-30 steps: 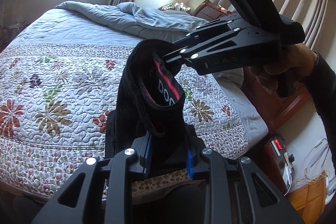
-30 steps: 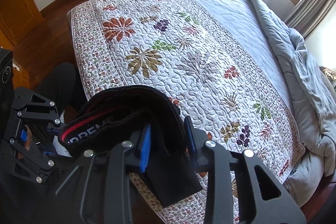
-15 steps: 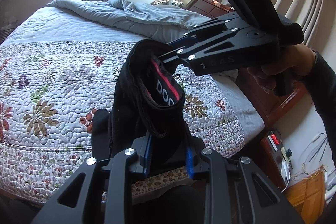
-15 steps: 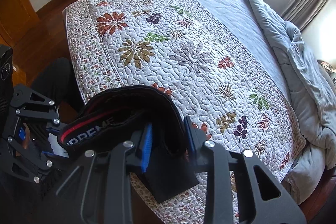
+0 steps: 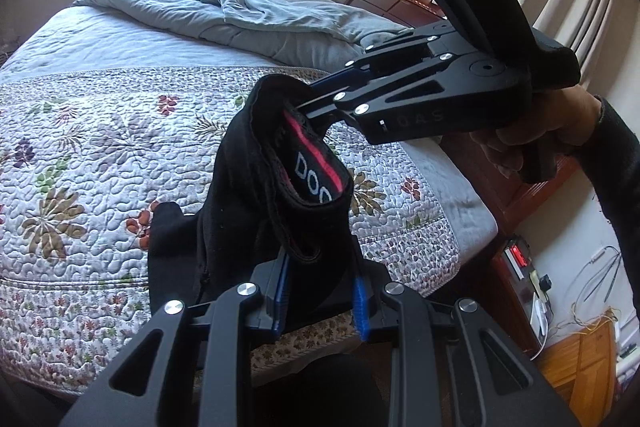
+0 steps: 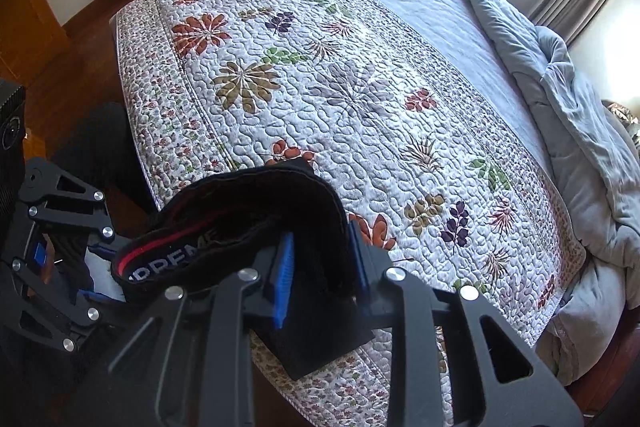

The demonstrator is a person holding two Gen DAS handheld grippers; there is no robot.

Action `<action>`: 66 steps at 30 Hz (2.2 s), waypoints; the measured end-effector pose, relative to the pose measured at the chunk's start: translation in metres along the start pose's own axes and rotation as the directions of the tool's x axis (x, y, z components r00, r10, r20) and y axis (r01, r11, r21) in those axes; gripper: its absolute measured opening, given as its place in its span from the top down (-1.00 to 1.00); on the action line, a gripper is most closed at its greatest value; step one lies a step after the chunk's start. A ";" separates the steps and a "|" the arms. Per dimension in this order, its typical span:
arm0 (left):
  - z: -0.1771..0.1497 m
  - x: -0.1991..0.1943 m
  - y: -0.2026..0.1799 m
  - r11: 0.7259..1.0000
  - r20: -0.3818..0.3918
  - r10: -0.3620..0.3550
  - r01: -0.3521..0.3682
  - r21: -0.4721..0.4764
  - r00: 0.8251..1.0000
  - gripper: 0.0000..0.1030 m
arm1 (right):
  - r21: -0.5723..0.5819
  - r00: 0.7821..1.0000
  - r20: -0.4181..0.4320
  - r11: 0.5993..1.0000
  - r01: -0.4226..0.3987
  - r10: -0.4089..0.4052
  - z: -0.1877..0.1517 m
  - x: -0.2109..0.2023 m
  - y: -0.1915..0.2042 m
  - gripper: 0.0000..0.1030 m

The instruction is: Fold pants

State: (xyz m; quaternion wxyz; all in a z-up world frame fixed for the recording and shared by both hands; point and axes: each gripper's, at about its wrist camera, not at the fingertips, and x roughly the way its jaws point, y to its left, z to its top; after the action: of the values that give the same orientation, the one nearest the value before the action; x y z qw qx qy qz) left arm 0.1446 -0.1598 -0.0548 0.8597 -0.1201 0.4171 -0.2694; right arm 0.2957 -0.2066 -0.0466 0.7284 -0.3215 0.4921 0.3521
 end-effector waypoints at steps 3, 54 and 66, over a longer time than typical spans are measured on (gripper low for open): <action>0.000 0.007 -0.002 1.000 -0.009 -0.006 0.006 0.004 1.000 0.50 | 0.000 1.000 -0.003 1.000 0.004 -0.004 -0.005 0.003 -0.003 0.53; -0.038 0.169 -0.046 0.996 -0.273 -0.060 0.074 0.042 0.960 0.49 | 0.190 0.995 -0.025 0.978 -0.089 0.096 -0.159 0.108 -0.083 0.57; -0.045 0.178 -0.040 0.992 -0.300 -0.121 0.121 -0.021 0.946 0.35 | 0.255 0.994 -0.044 0.963 -0.081 0.095 -0.183 0.122 -0.087 0.43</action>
State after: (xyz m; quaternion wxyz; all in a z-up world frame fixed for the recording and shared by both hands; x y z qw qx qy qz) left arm 0.1850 -0.2928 -0.1821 0.7678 -0.1039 0.5354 -0.3362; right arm 0.3102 -0.3793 -0.2073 0.7331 -0.2133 0.5669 0.3095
